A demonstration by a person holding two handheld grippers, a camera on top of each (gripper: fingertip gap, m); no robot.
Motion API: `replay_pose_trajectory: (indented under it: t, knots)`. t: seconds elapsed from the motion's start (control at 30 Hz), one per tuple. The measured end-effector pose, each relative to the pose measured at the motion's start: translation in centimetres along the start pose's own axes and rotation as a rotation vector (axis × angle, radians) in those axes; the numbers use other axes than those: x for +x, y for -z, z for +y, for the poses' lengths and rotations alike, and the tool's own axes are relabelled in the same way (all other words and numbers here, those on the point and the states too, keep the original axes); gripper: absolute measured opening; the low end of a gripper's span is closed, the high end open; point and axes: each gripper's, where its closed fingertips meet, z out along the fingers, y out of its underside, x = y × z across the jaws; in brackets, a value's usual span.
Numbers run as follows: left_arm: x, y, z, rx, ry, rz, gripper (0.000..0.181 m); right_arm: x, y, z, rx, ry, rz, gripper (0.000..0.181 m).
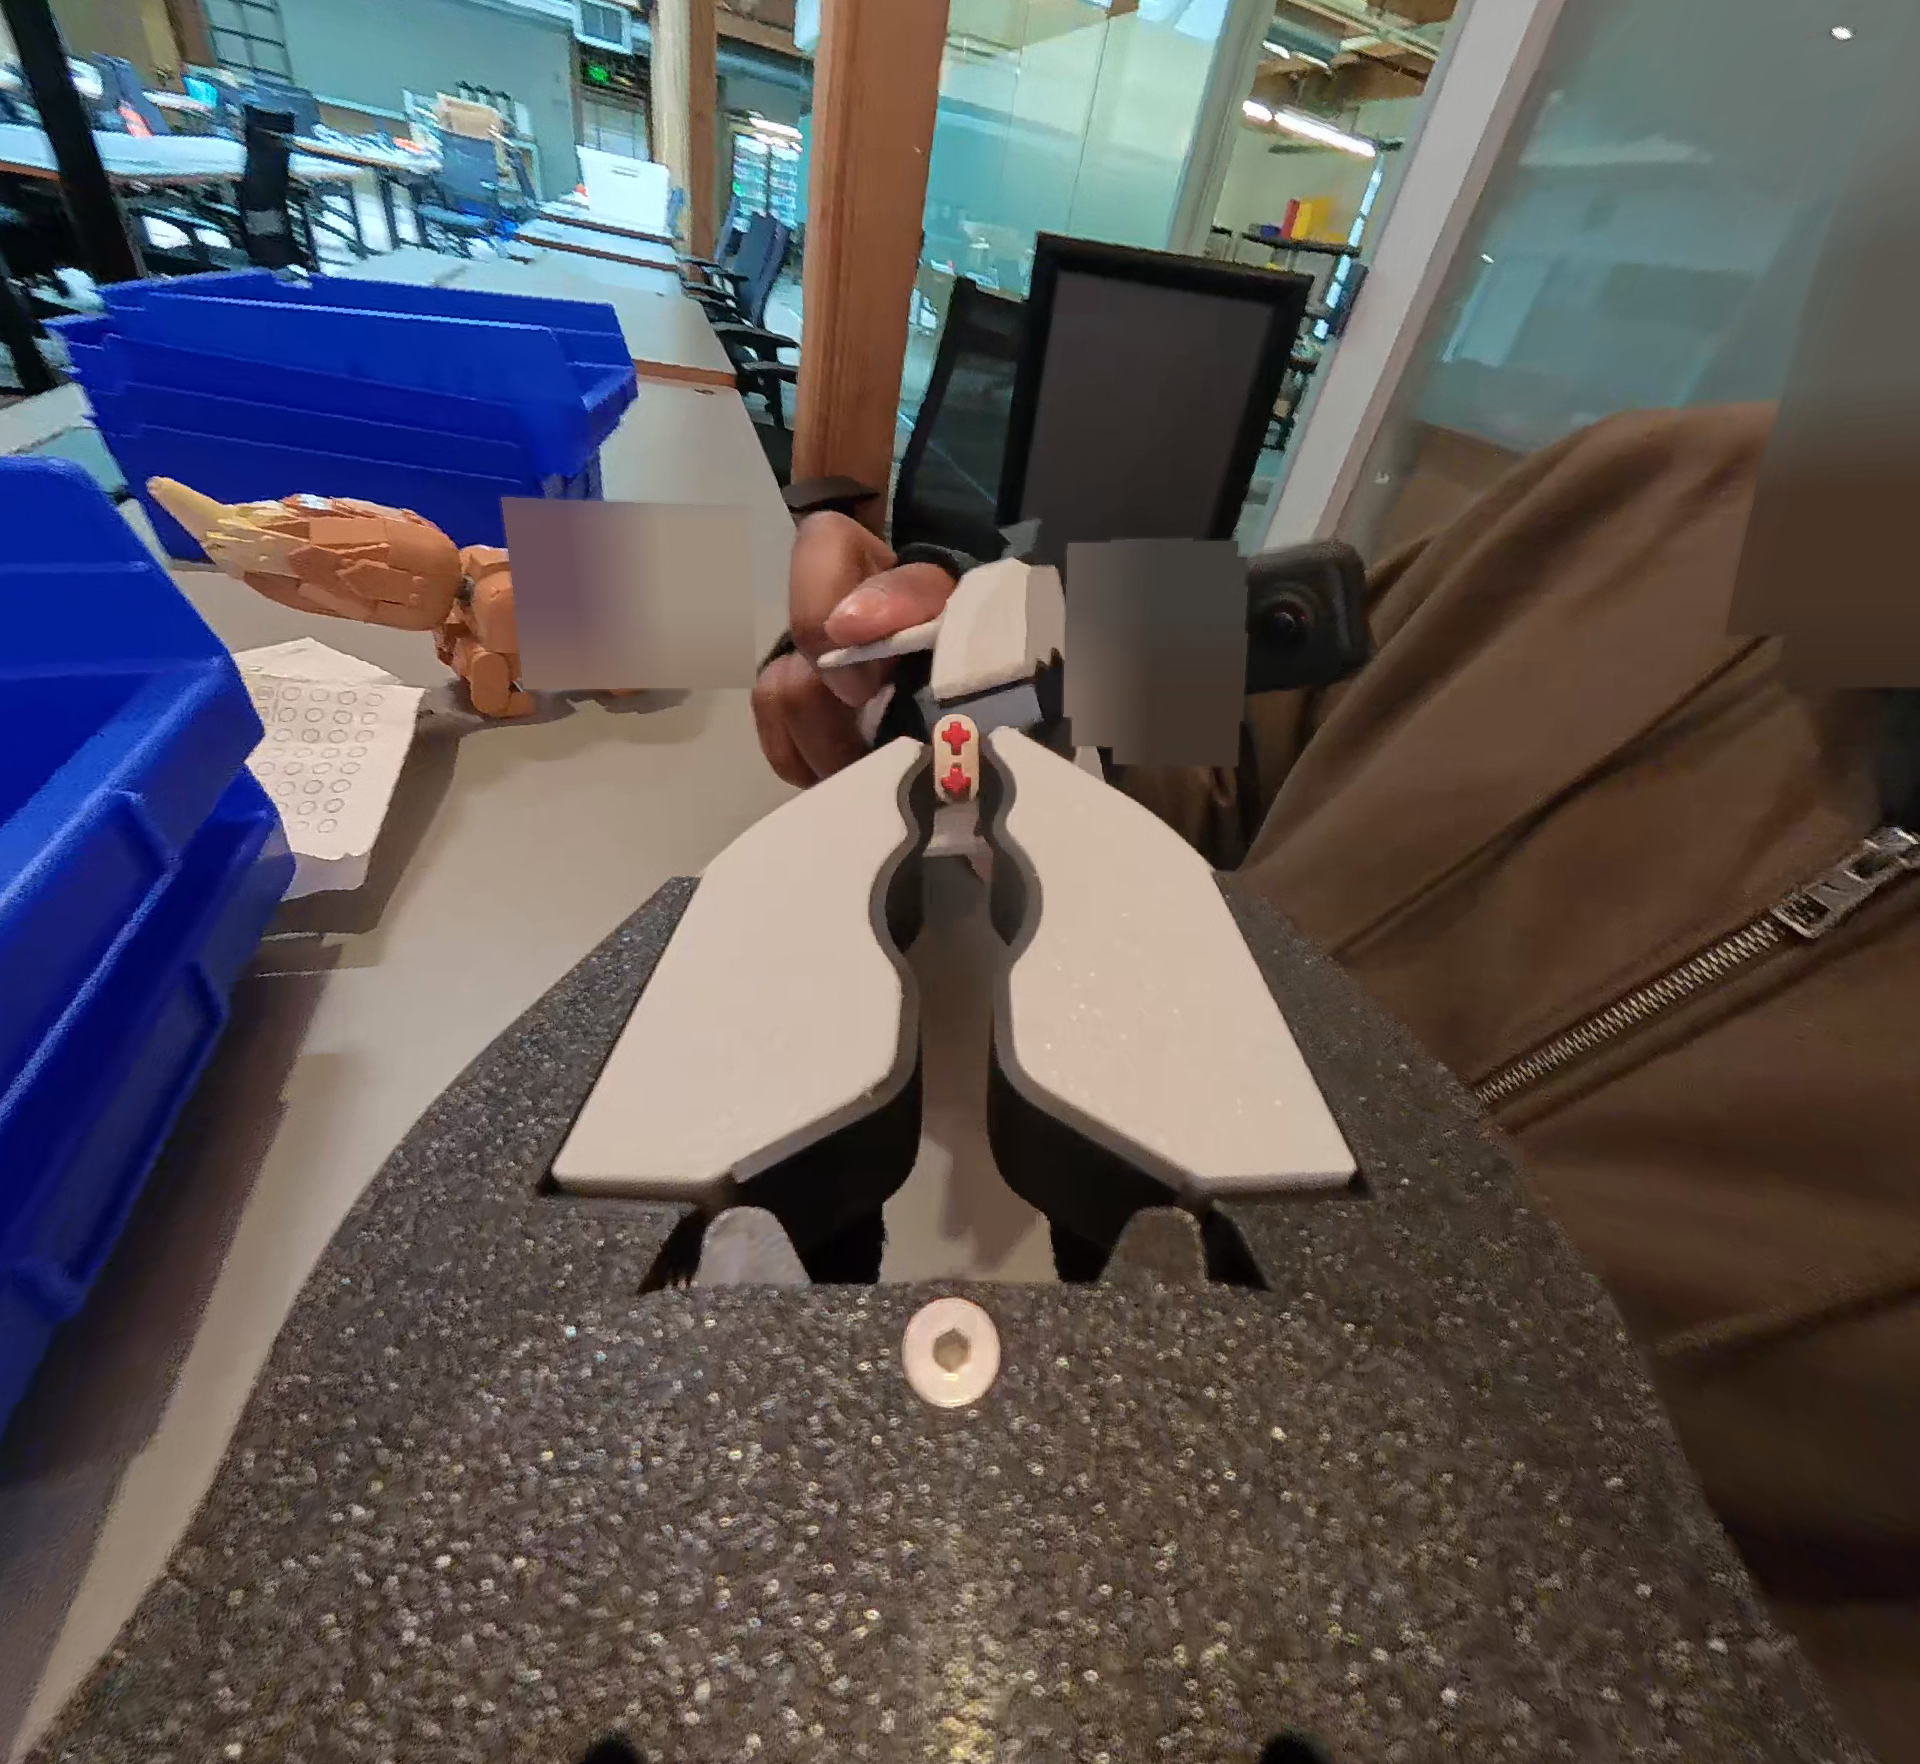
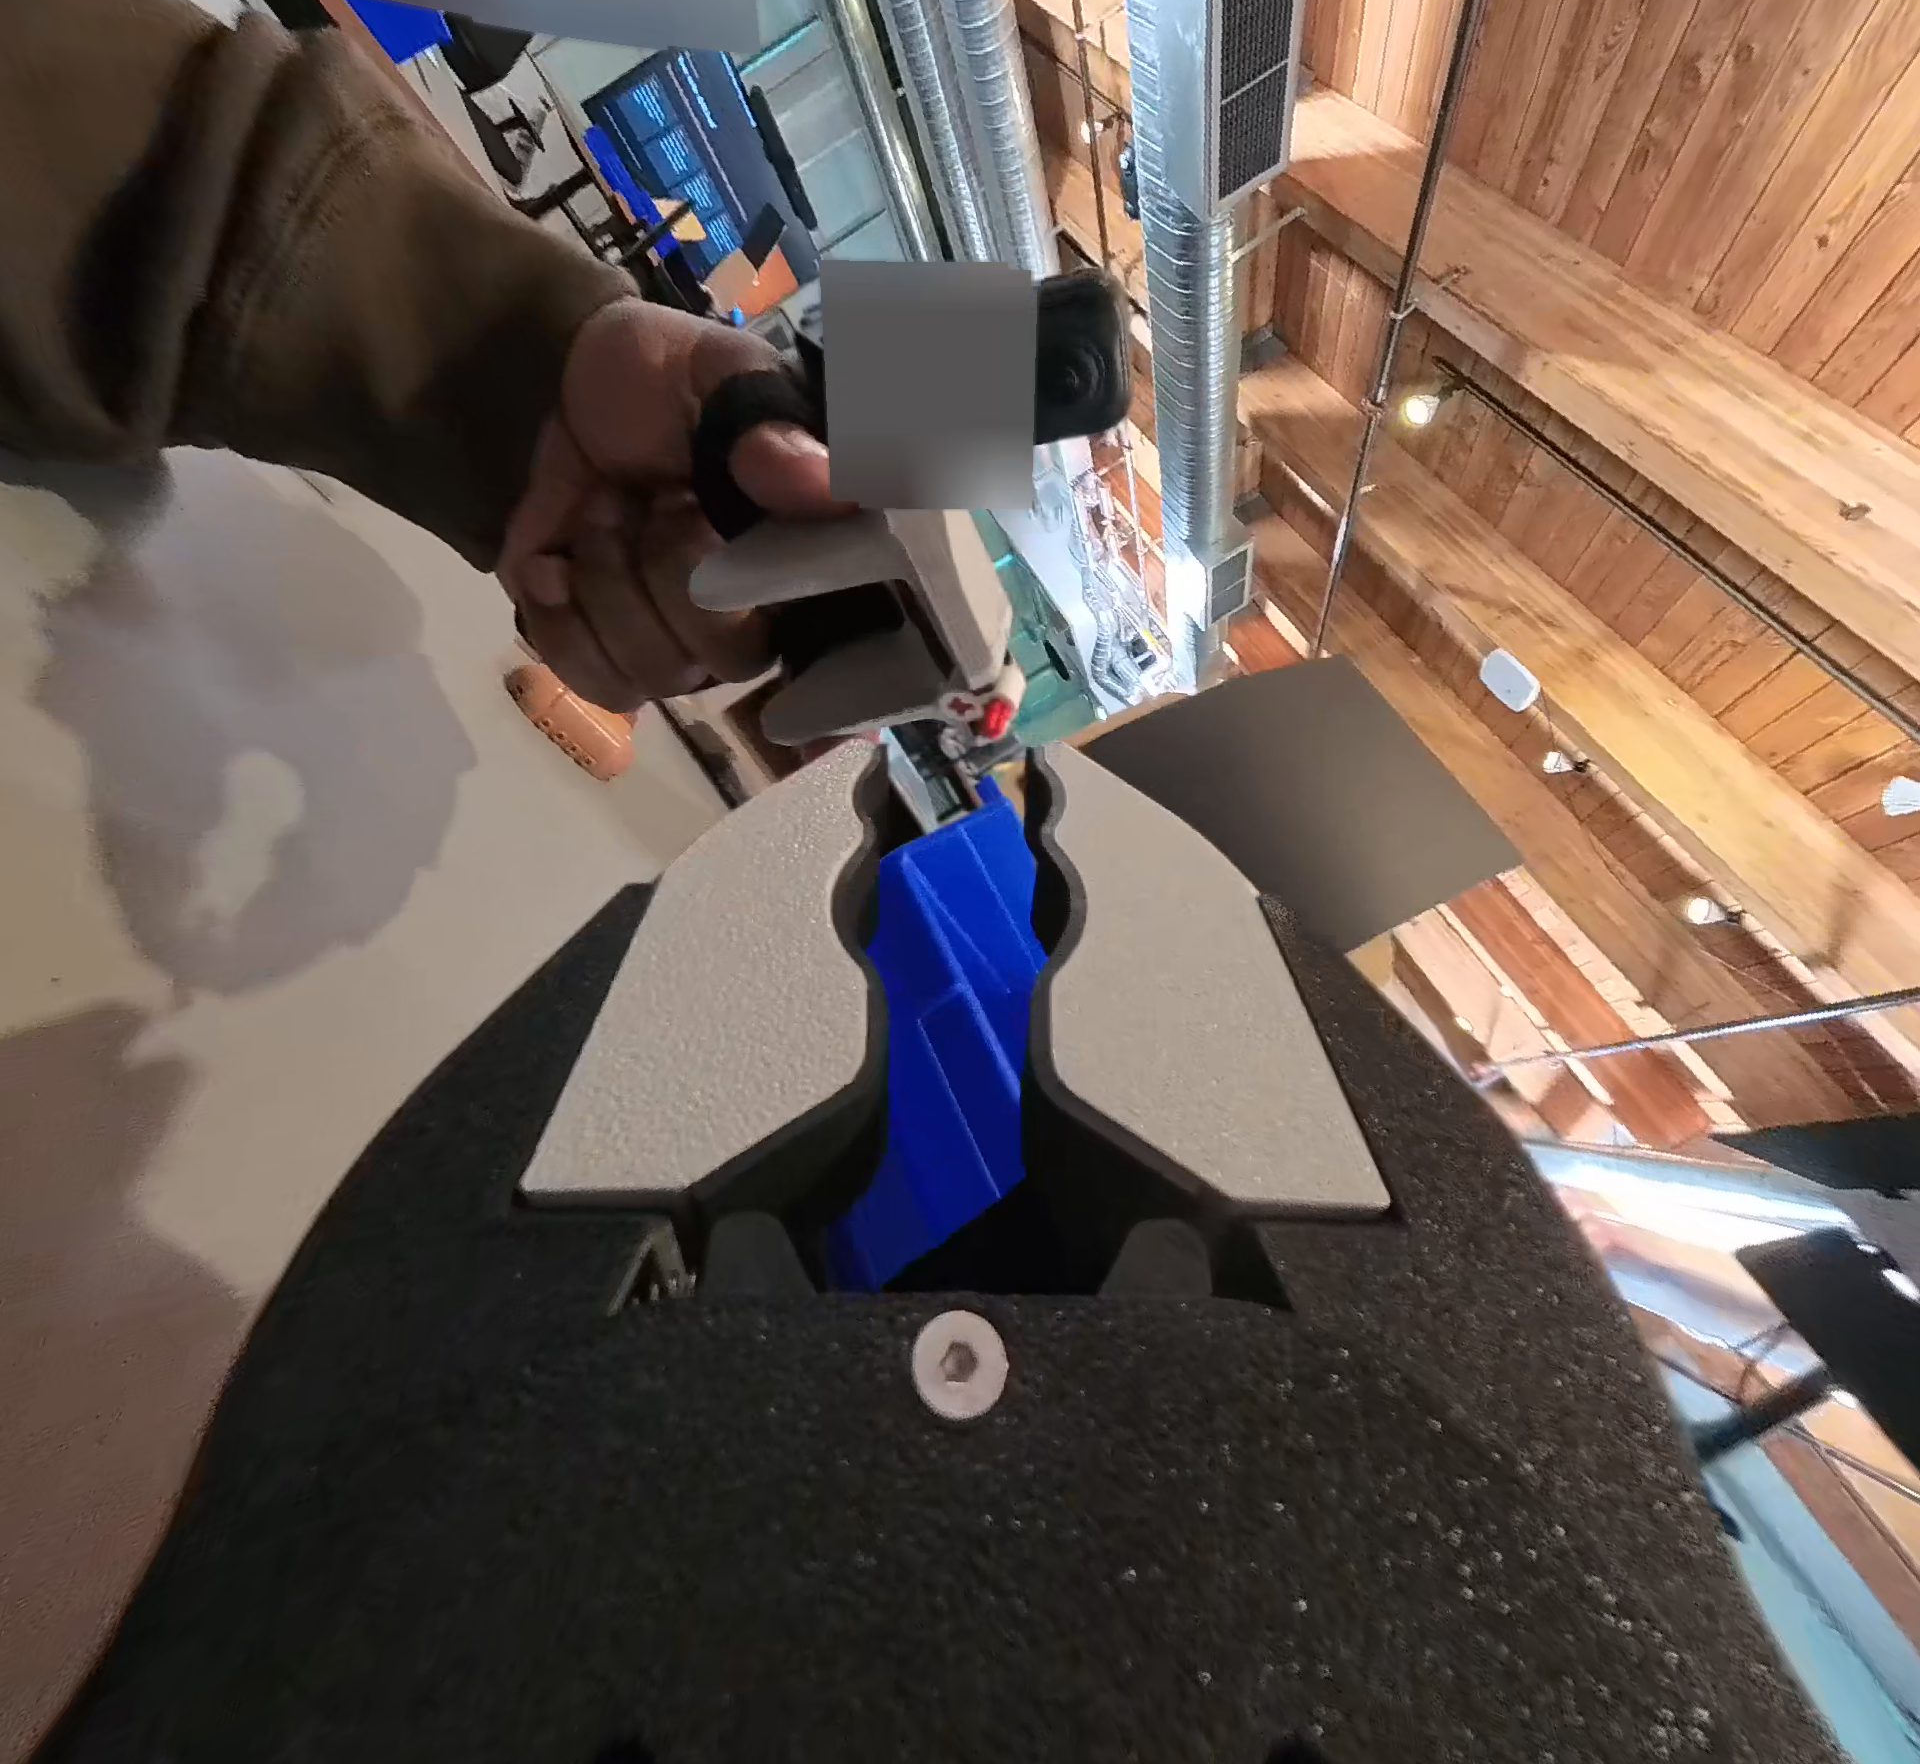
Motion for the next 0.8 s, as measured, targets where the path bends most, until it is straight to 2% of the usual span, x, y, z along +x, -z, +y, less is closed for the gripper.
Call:
replay_pose_trajectory:
  t: [0.1, 0.2, 0.4, 0.47, 0.6, 0.67, 0.8]
  knots:
    - [-0.7, 0.1, -0.7, 0.080, 0.022, -0.092, 0.007, 0.4, 0.1, 0.3, -0.052, 0.049, 0.070, 0.019]
    - [-0.6, 0.3, -0.3, 0.126, -0.021, -0.220, 0.007, 0.6, 0.4, 0.7, -0.131, 0.078, 0.142, 0.016]
    - [1.8, 0.8, 1.4, 0.251, -0.271, -0.547, 0.007, -0.7, 0.6, 0.3, -0.260, 0.139, 0.182, 0.016]
    - [3.1, 0.6, 1.8, 0.234, -0.355, -0.593, 0.007, -1.6, 0.5, 0.0, -0.279, 0.152, 0.171, 0.017]
    - [2.7, 0.3, 5.0, 0.100, -0.414, -0.698, 0.008, -3.1, 0.4, -0.2, -0.300, 0.176, 0.150, 0.021]
    - [3.5, 0.7, 4.2, 0.146, -0.453, -0.711, 0.007, -4.1, 0.4, -0.1, -0.302, 0.174, 0.123, 0.021]
    - [3.1, 0.3, 5.0, 0.092, -0.432, -0.705, 0.007, -4.9, 0.2, -0.2, -0.307, 0.228, 0.110, 0.022]
